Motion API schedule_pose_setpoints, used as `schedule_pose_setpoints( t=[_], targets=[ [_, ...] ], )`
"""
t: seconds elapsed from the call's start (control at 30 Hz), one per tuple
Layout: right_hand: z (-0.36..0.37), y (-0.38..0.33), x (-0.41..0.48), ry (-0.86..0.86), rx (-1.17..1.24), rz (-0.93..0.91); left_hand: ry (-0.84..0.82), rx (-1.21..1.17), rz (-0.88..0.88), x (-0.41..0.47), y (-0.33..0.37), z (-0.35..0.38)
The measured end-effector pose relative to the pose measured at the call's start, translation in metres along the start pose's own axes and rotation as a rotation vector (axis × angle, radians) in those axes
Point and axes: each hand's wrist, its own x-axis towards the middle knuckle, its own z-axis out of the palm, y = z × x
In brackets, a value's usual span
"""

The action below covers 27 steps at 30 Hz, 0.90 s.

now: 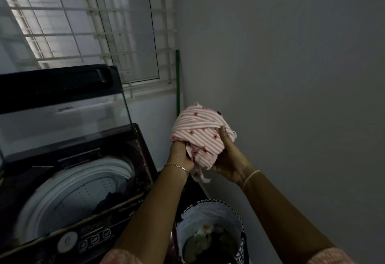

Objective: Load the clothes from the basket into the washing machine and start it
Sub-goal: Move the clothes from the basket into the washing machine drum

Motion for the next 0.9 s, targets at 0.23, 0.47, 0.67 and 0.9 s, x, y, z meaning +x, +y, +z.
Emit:
schedule_pose_setpoints(
  t=[0.23, 0.47, 0.67, 0.9],
  targets=[
    [0.010, 0.000, 0.008, 0.046, 0.050, -0.203, 0.029, 0.475, -0.026, 0.002, 0.007, -0.007],
    [0.020, -0.016, 0.013, 0.008, 0.111, -0.273, -0.220, 0.420, -0.139, 0.000, -0.013, -0.055],
    [0.029, -0.028, 0.012, -0.017, 0.174, -0.268, -0.179, 0.548, -0.214, -0.009, -0.028, -0.056],
    [0.021, -0.013, 0.011, 0.093, 0.025, -0.345, -0.211, -0.053, -0.129, -0.009, -0.011, -0.044]
  ],
)
